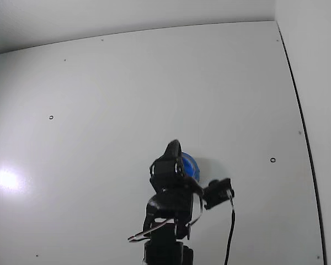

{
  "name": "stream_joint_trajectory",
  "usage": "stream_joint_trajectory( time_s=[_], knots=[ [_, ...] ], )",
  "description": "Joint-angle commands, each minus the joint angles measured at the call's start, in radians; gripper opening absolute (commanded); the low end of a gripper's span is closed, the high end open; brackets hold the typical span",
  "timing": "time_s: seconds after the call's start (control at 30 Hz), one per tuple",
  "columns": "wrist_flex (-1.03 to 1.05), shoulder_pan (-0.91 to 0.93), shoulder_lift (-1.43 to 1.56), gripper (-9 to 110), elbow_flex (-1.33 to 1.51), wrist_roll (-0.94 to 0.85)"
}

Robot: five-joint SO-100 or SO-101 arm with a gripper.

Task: Grasp a block and put it in the bin.

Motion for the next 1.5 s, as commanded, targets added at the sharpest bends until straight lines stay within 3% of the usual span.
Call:
stream_joint_trajectory(
  time_s=[0.0, 0.3, 0.7, 1.47],
  knots=[
    [0.169, -0.008, 0.034, 1, 0.067, 0.034],
    [0.396, -0.009, 0.091, 0, 0.347, -0.037],
    [0.41, -0.011, 0.098, 0, 0.391, -0.172],
    [0.407, -0.084, 0.104, 0, 0.391, -0.181]
  ],
)
